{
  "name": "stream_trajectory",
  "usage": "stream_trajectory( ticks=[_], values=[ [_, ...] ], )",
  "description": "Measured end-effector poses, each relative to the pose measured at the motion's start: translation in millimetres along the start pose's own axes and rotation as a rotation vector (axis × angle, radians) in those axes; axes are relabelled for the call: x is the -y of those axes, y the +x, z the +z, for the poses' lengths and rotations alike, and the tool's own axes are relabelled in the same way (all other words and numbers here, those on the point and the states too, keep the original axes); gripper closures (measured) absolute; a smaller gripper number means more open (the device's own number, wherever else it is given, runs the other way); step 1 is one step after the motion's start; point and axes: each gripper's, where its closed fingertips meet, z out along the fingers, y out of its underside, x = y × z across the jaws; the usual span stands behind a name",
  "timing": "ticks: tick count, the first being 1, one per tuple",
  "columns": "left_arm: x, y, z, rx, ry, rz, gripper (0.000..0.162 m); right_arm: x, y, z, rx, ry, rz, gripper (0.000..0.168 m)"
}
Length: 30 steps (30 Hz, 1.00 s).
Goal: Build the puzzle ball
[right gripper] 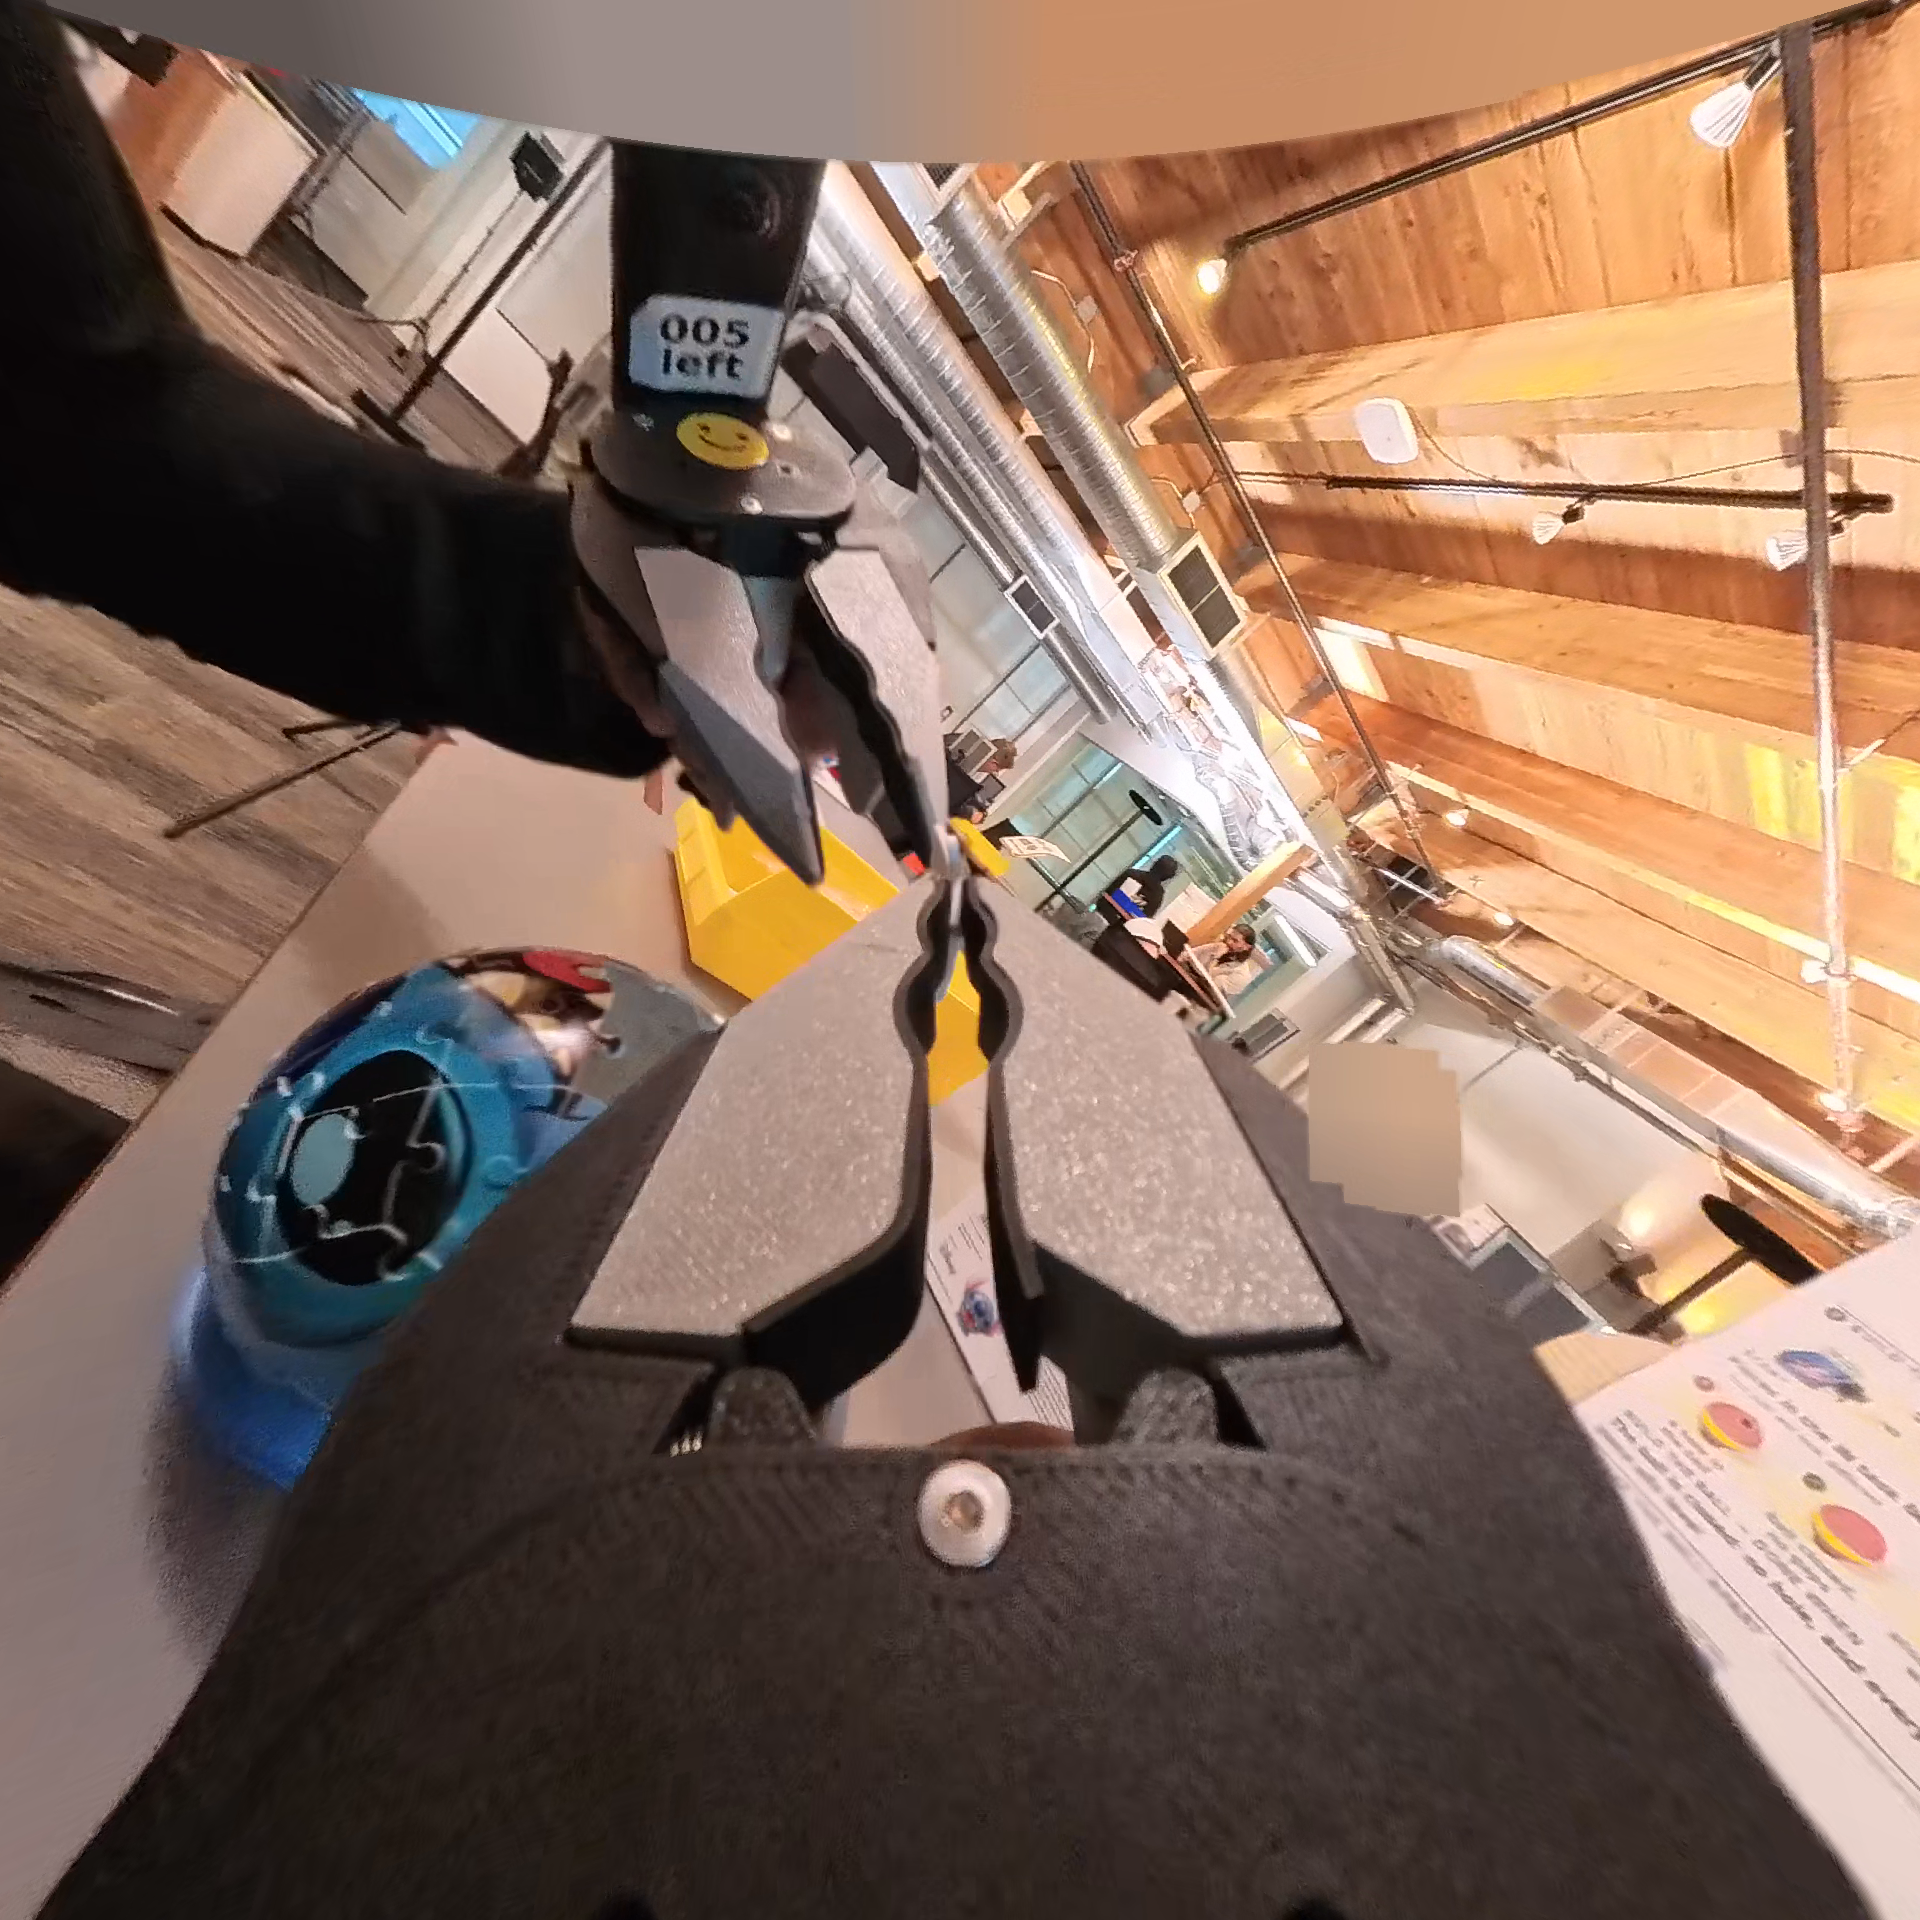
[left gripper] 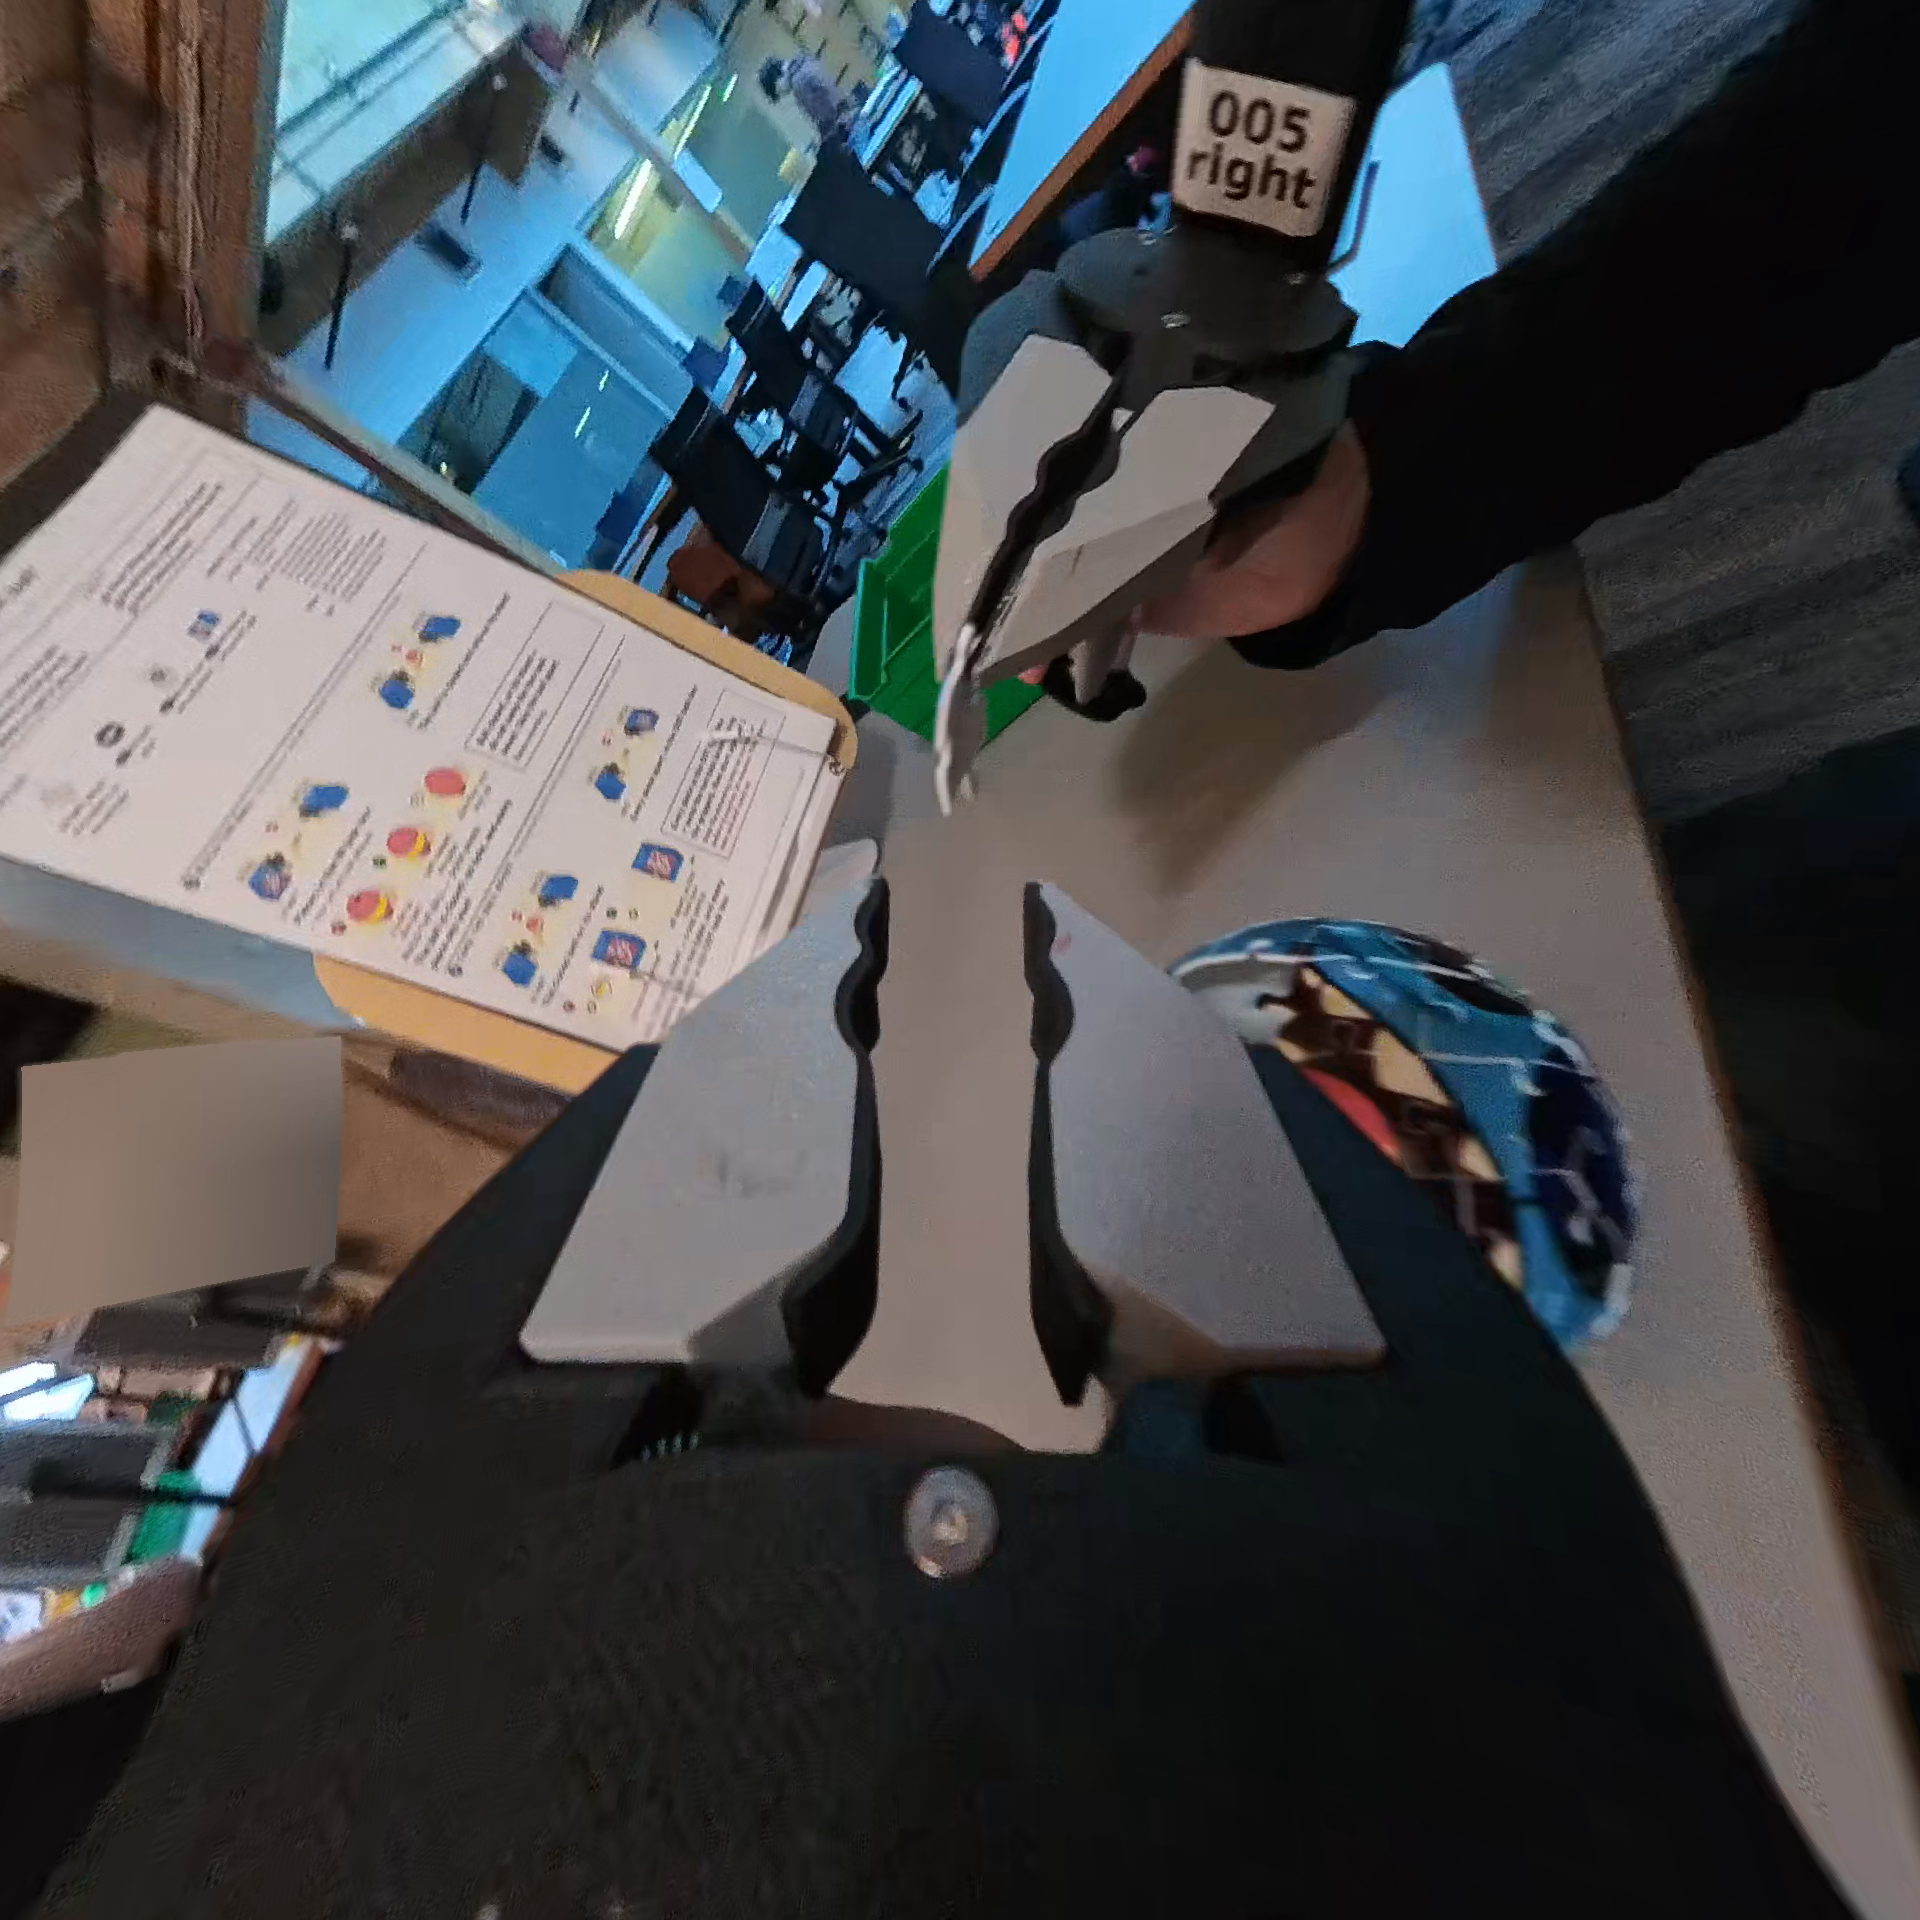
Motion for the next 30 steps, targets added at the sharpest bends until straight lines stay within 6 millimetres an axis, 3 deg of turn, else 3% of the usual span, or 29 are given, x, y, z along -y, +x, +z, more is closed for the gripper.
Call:
stream_trajectory(
  ticks=[4,7,11,14,18,21,23,26,30],
  values=[
    [-10.0,-20.9,23.9,0.011,0.078,0.079,0.143,-10.5,10.2,16.0,0.036,0.043,0.032,0.168],
    [-13.0,-19.5,30.0,-0.047,0.155,0.085,0.156,-18.2,11.4,23.0,0.049,0.053,0.013,0.168],
    [-22.0,-17.2,33.1,-0.075,0.173,0.067,0.162,-32.3,7.7,17.6,0.065,0.03,0.044,0.168],
    [-36.8,-20.8,44.8,-0.108,0.088,-0.109,0.162,-50.7,13.2,16.6,0.044,-0.009,0.222,0.168],
    [-37.7,-29.4,44.8,-0.158,0.059,-0.405,0.162,-59.0,29.3,17.6,0.028,0.012,0.546,0.168],
    [-41.4,-28.8,41.7,-0.136,0.011,-0.424,0.161,-66.3,28.5,18.6,0.023,0.007,0.704,0.168],
    [-39.0,-26.3,40.9,-0.118,-0.007,-0.435,0.16,-67.2,26.7,17.3,0.029,0.026,0.823,0.168],
    [-38.4,-27.8,38.7,-0.063,-0.051,-0.409,0.143,-65.7,20.7,14.2,0.046,0.018,0.923,0.168],
    [-11.3,-18.8,25.8,-0.108,0.013,-0.439,0.159,-52.8,5.3,12.7,0.077,-0.055,0.881,0.168]
  ],
)
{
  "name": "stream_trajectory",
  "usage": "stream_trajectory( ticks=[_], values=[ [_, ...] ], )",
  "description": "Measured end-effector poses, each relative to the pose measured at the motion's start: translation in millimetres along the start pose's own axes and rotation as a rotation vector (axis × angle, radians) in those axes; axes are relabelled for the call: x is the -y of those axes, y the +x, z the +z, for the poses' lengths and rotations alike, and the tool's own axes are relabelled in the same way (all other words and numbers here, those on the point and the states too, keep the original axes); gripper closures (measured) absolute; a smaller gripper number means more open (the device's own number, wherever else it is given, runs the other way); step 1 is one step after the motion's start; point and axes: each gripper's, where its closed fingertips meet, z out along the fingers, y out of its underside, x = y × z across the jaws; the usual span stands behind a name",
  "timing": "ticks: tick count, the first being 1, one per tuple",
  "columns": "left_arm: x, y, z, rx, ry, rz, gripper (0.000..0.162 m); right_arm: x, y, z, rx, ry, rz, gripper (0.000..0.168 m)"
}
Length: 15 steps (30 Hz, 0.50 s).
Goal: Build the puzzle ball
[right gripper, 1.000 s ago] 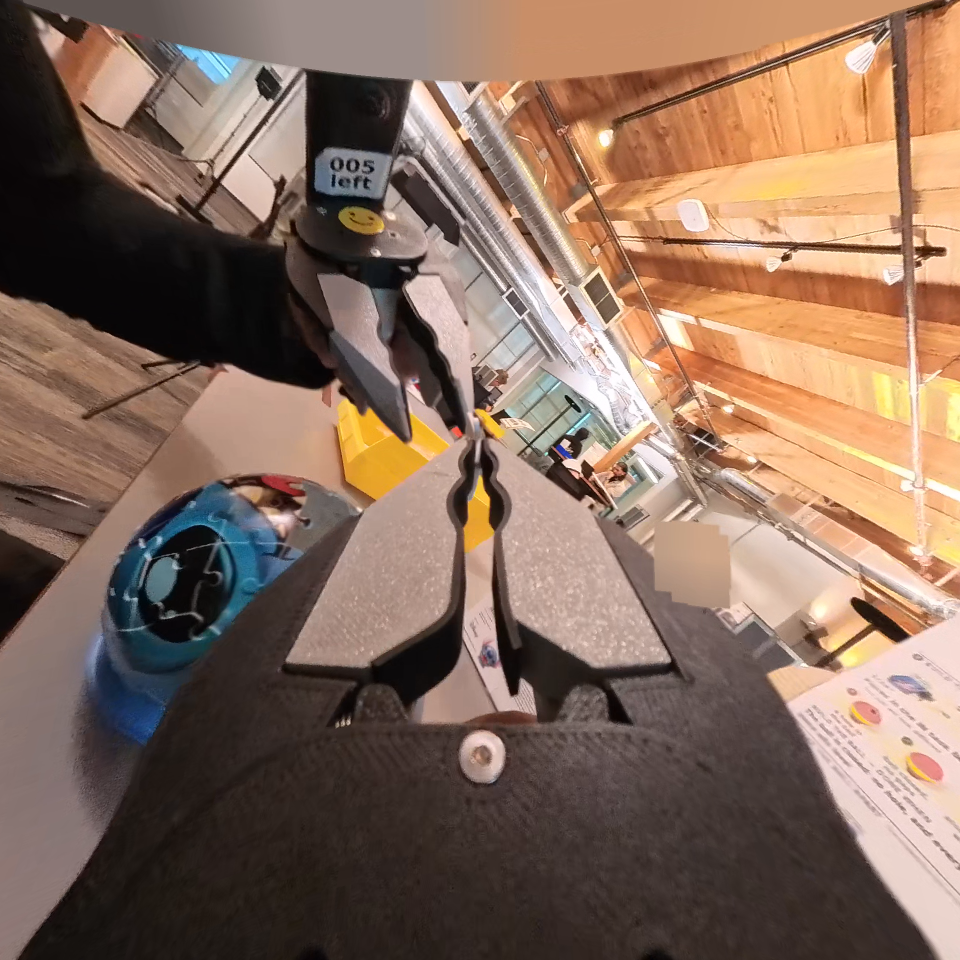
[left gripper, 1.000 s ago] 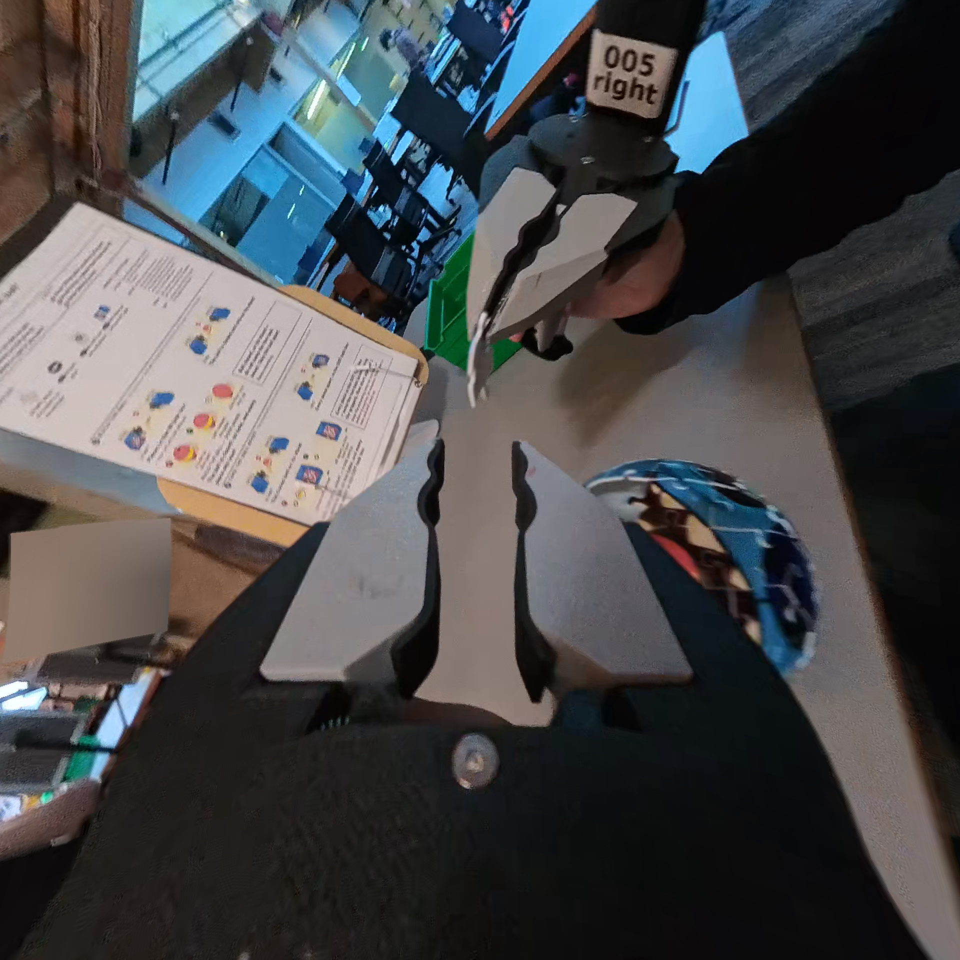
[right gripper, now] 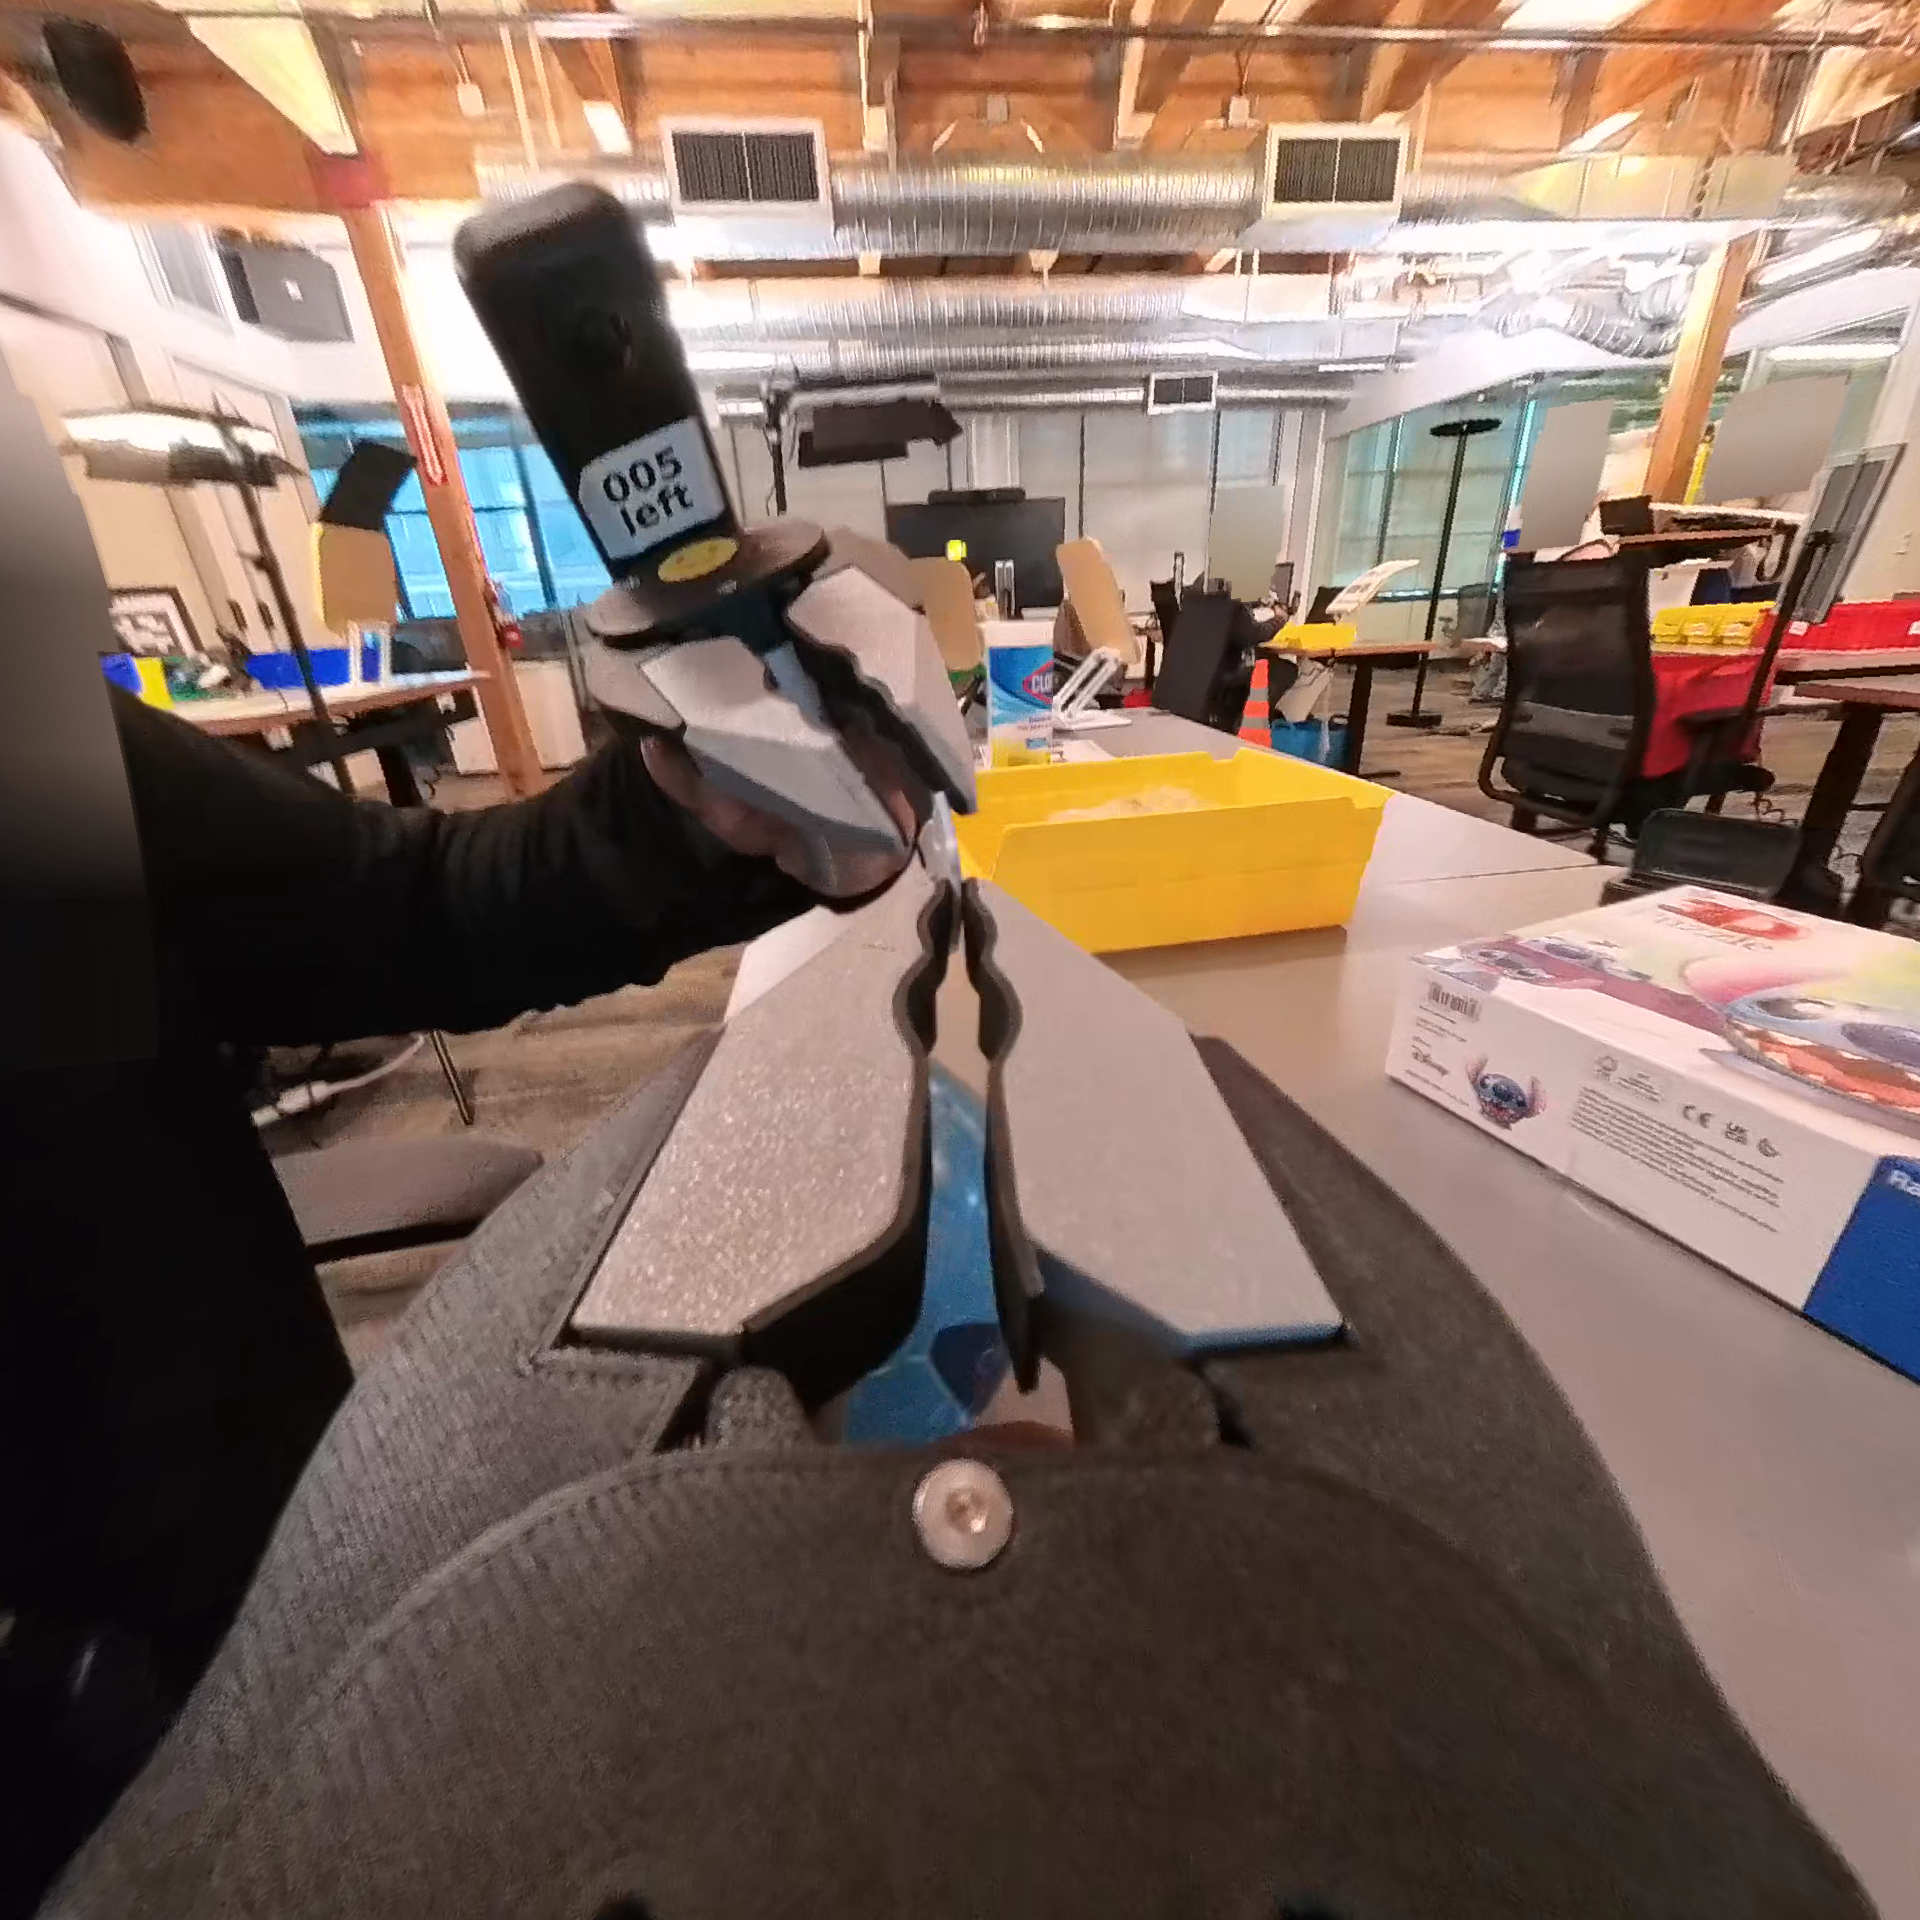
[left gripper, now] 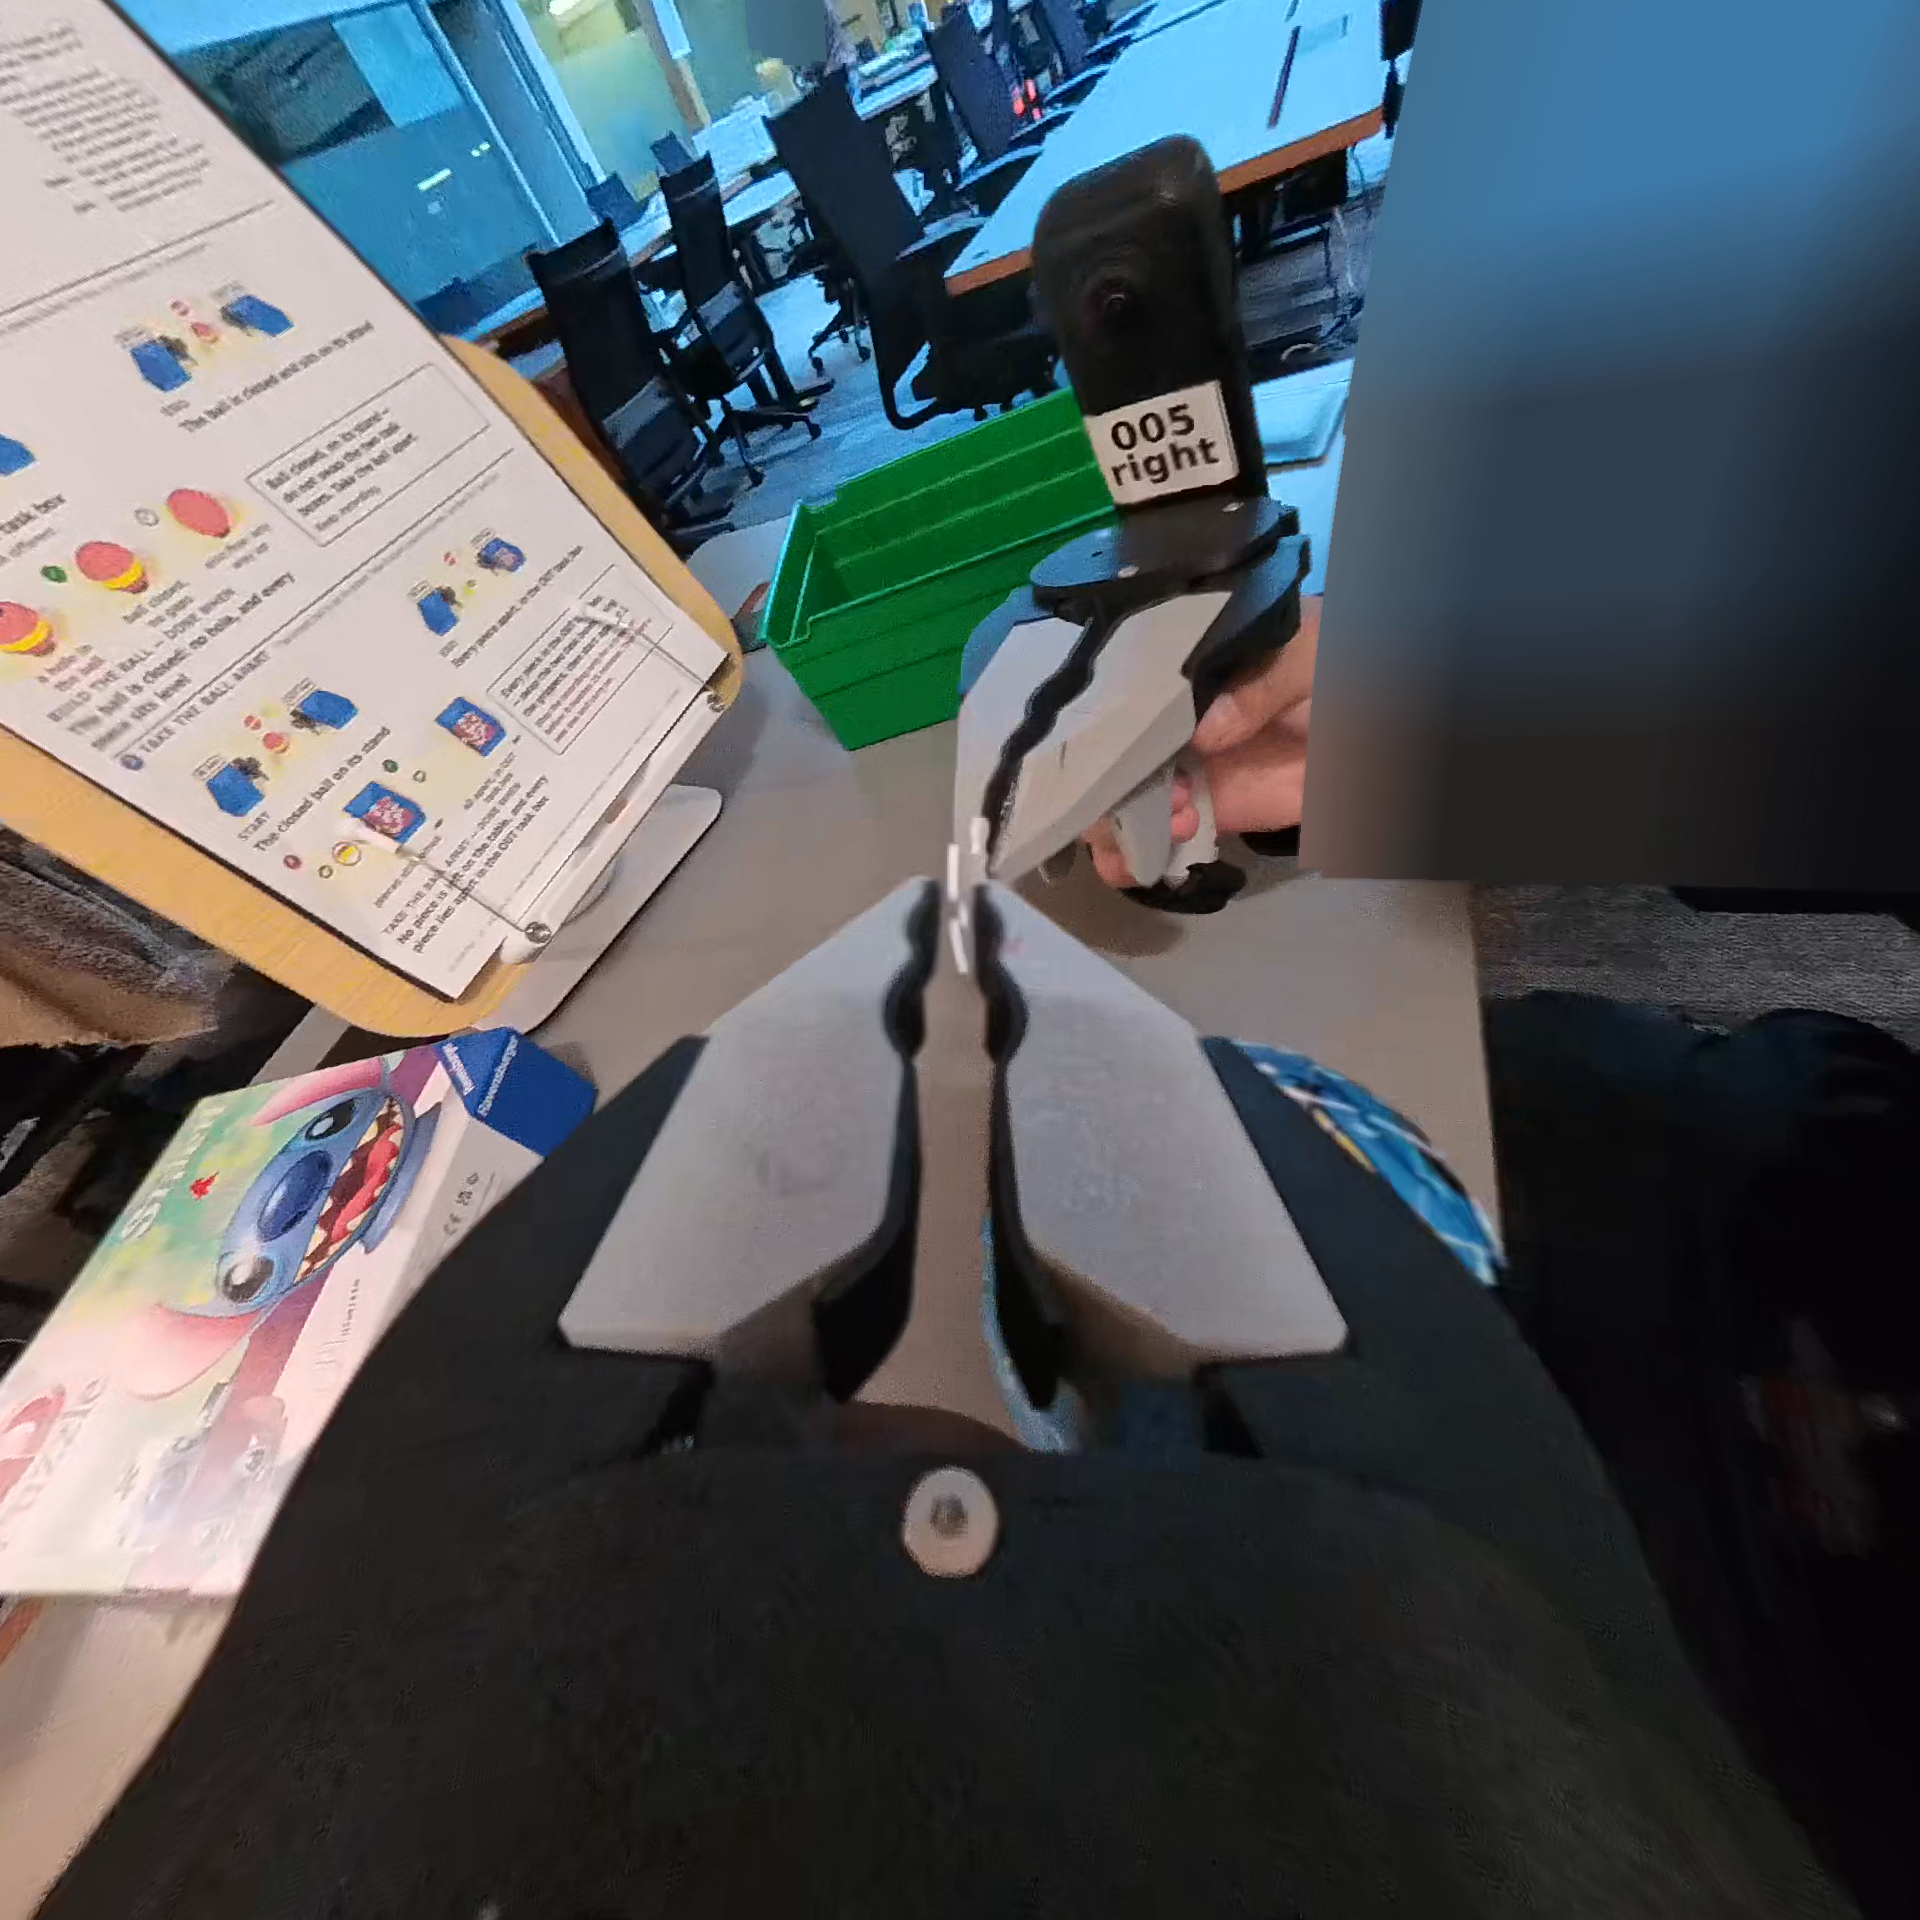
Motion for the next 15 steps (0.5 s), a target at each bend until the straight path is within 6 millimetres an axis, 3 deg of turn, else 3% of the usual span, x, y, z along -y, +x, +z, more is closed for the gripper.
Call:
stream_trajectory(
  ticks=[7,15],
  values=[
    [20.7,29.1,-15.6,-0.044,0.027,0.023,0.162,14.8,-38.0,-4.0,-0.079,-0.069,-0.179,0.168],
    [26.4,61.1,-26.4,-0.088,-0.012,0.115,0.162,15.5,-73.8,-8.2,-0.135,-0.138,-0.324,0.168]
  ],
)
